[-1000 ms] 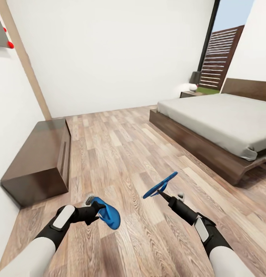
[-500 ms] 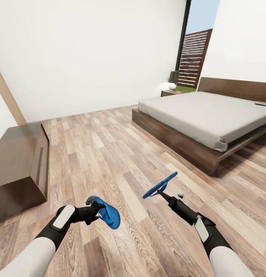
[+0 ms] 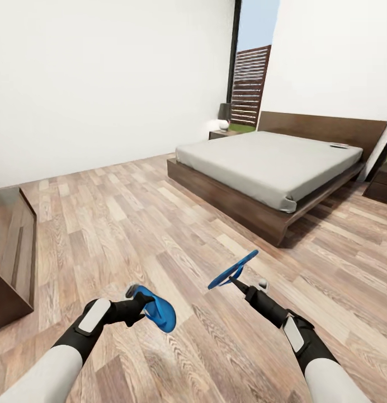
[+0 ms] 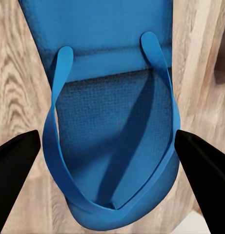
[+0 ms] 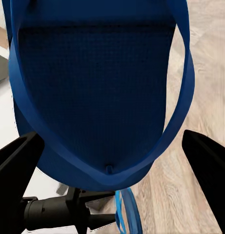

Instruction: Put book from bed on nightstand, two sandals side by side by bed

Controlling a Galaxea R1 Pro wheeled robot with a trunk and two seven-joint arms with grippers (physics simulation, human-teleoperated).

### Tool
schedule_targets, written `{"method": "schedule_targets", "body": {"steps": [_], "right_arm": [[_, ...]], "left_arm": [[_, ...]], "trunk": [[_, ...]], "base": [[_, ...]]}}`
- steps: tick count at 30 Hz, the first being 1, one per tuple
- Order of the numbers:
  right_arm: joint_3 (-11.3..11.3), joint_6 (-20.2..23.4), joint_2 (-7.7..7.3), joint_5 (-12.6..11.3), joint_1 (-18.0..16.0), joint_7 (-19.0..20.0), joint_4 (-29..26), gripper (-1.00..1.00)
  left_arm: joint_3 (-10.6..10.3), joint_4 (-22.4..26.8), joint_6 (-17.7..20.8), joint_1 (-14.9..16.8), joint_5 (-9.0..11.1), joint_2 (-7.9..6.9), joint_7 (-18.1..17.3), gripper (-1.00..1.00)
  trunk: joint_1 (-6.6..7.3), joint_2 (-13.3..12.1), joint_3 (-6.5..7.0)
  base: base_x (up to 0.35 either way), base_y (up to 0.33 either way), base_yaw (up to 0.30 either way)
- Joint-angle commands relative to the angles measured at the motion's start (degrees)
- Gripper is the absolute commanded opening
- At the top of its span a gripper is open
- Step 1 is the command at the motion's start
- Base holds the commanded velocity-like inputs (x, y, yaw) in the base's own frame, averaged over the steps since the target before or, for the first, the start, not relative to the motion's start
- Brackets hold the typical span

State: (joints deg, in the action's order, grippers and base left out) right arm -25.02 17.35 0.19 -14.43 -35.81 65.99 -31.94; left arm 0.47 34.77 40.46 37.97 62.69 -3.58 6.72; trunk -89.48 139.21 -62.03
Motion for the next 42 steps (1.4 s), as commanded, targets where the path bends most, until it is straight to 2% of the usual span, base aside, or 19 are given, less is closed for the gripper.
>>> {"method": "schedule_targets", "body": {"steps": [1,9,28,42], "right_arm": [[-0.1,0.6,0.01,-0.3,-0.1,0.2,0.0,-1.0],[-0.2,0.6,-0.01,-0.2,-0.1,0.2,0.0,-1.0],[-0.2,0.6,-0.02,-0.3,-0.1,0.4,0.0,-1.0],[-0.2,0.6,-0.02,-0.4,-0.1,0.4,0.0,-1.0]], "left_arm": [[0.0,0.1,0.0,0.0,0.7,0.09,0.6,-1.0],[0.0,0.1,-0.7,0.0,0.7,0.55,0.6,-1.0],[0.0,0.1,-0.8,0.0,0.7,0.59,0.6,-1.0],[0.0,0.1,-0.9,0.0,0.7,0.59,0.6,-1.0]], "trunk": [[0.0,0.0,-0.05],[0.0,0.0,-0.05],[0.0,0.0,-0.05],[0.0,0.0,-0.05]], "base": [[0.082,-0.089,-0.263],[0.099,-0.09,-0.258],[0.124,-0.111,-0.228],[0.166,-0.172,-0.05]]}}
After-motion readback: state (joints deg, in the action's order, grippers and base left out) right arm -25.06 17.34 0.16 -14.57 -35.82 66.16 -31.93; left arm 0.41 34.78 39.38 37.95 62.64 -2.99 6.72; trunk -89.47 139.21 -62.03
